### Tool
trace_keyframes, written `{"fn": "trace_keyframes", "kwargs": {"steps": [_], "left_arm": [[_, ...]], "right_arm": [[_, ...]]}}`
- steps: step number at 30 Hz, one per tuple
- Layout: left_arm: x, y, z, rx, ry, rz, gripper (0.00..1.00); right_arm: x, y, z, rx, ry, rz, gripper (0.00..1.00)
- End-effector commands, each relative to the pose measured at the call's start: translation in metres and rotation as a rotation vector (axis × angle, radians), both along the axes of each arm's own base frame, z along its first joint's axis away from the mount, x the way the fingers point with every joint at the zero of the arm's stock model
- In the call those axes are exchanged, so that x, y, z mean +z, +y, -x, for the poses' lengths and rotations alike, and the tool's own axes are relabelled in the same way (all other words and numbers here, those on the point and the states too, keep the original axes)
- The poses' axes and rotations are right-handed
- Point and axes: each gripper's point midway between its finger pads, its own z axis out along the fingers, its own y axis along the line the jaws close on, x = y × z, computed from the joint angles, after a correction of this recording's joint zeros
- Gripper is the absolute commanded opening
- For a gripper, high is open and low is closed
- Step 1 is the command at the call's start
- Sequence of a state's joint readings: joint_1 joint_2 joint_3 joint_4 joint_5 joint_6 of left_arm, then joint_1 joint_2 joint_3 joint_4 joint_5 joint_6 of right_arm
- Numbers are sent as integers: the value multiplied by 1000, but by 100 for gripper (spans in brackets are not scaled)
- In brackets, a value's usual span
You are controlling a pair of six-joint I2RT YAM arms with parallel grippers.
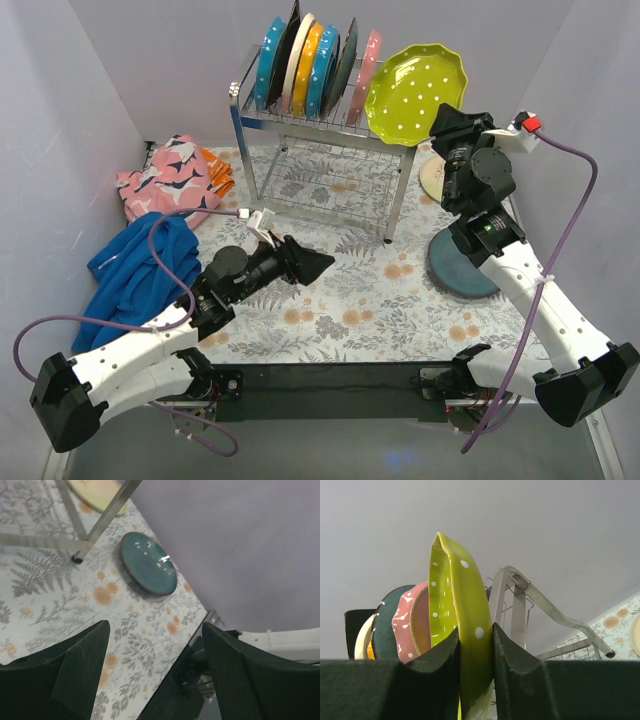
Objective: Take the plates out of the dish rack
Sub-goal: Unload the plate from the dish rack.
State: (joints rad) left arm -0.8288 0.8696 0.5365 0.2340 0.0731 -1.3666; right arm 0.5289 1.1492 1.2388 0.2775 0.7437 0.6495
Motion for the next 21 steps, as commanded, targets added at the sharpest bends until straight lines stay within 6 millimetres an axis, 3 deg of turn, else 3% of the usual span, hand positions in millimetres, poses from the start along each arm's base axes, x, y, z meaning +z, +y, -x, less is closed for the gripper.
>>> {"fn": "trace_keyframes", "kwargs": {"steps": [1, 5, 6, 8, 11, 15, 21], "left_arm": [[57, -18, 3, -71, -58, 124, 73], [94, -30, -5, -84, -104, 190, 73], [91, -36, -12, -80, -95, 180, 73], [107, -41, -19, -70, -114, 200, 73], [113, -49, -33, -47, -112, 208, 73], [142, -55, -47, -25, -154, 258, 73], [150, -63, -73, -11, -162, 270, 73]], "right_arm": [[43, -1, 22, 113, -160, -162, 1], [41, -1, 22, 156, -168, -179, 1], [39, -2, 22, 162, -166, -190, 1], [38, -3, 23, 178, -169, -195, 1], [31, -3, 21, 206, -163, -215, 1], [24, -6, 17, 243, -154, -234, 1], [20, -9, 17, 280, -163, -234, 1]]}}
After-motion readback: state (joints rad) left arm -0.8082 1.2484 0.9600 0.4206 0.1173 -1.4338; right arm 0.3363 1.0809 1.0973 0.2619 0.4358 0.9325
